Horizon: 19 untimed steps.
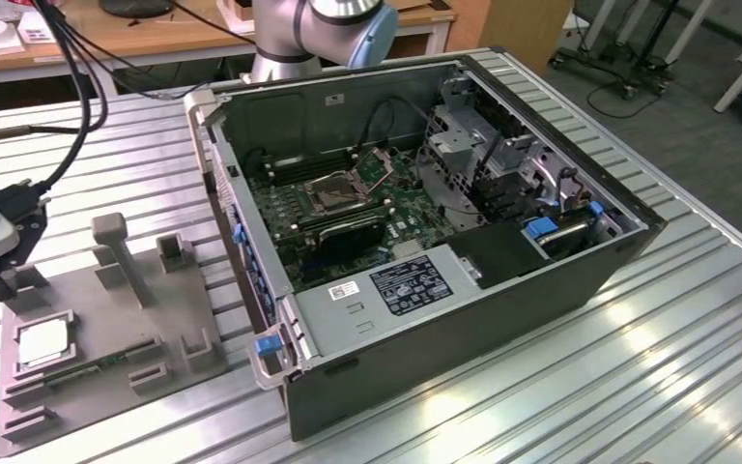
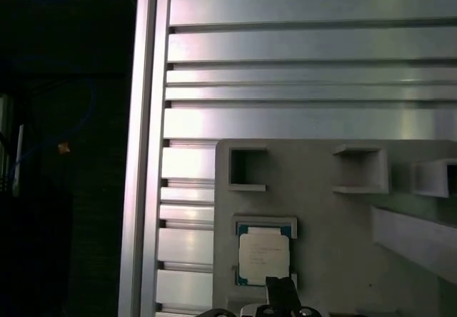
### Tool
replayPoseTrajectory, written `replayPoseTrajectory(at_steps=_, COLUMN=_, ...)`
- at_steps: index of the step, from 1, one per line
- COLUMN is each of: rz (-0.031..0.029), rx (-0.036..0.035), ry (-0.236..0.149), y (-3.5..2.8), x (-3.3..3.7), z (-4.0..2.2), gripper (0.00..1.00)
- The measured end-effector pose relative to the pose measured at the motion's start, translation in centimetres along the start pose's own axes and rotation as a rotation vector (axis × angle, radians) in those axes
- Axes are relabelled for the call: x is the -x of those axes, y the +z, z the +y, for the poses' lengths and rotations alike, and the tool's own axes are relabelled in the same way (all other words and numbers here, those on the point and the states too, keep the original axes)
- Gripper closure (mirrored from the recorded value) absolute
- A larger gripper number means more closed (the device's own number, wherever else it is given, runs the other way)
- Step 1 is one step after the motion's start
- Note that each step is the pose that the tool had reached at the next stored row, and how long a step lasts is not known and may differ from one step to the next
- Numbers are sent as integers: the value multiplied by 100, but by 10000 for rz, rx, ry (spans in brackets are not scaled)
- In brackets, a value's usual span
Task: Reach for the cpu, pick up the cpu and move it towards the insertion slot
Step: 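Reach for the cpu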
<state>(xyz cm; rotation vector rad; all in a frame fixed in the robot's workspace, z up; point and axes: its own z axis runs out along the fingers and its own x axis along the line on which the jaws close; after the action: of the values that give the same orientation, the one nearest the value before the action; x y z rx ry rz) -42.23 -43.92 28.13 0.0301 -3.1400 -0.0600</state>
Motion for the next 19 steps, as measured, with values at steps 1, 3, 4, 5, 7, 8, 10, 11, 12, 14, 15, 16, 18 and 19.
replayPoseTrajectory(at_steps=1, rz=1, rx=-1, ry=0, y=14, x=-1, z=-9, gripper=90)
replayPoseTrajectory(at_steps=3, rz=0, rx=0, ry=0, y=41, x=-1, z=-30, gripper=90)
replayPoseTrajectory(at_steps=4, rz=-1, rx=0, ry=0, y=55, x=-2, z=-40, gripper=90)
replayPoseTrajectory(at_steps=5, rz=-2, rx=1, ry=0, y=69, x=-2, z=-50, gripper=90)
replayPoseTrajectory(at_steps=7, rz=-3, rx=2, ry=1, y=96, x=-3, z=-59, gripper=90)
replayPoseTrajectory(at_steps=8, rz=-1, rx=0, ry=1, y=109, x=-3, z=-62, gripper=90)
replayPoseTrajectory(at_steps=10, rz=-1, rx=1, ry=0, y=137, x=-3, z=-67, gripper=90)
replayPoseTrajectory(at_steps=11, rz=-1, rx=1, ry=0, y=148, x=-3, z=-68, gripper=90)
replayPoseTrajectory(at_steps=12, rz=-1, rx=0, ry=1, y=160, x=-4, z=-69, gripper=90)
replayPoseTrajectory(at_steps=14, rz=-1, rx=0, ry=0, y=182, x=-6, z=-72, gripper=90)
replayPoseTrajectory(at_steps=15, rz=0, rx=0, ry=0, y=195, x=-8, z=-73, gripper=90)
replayPoseTrajectory(at_steps=16, rz=0, rx=0, ry=0, y=207, x=-10, z=-75, gripper=90)
replayPoseTrajectory(at_steps=18, rz=0, rx=0, ry=-2, y=225, x=-14, z=-77, gripper=90)
replayPoseTrajectory(at_steps=19, rz=1, rx=-1, ry=-1, y=226, x=-15, z=-76, gripper=90)
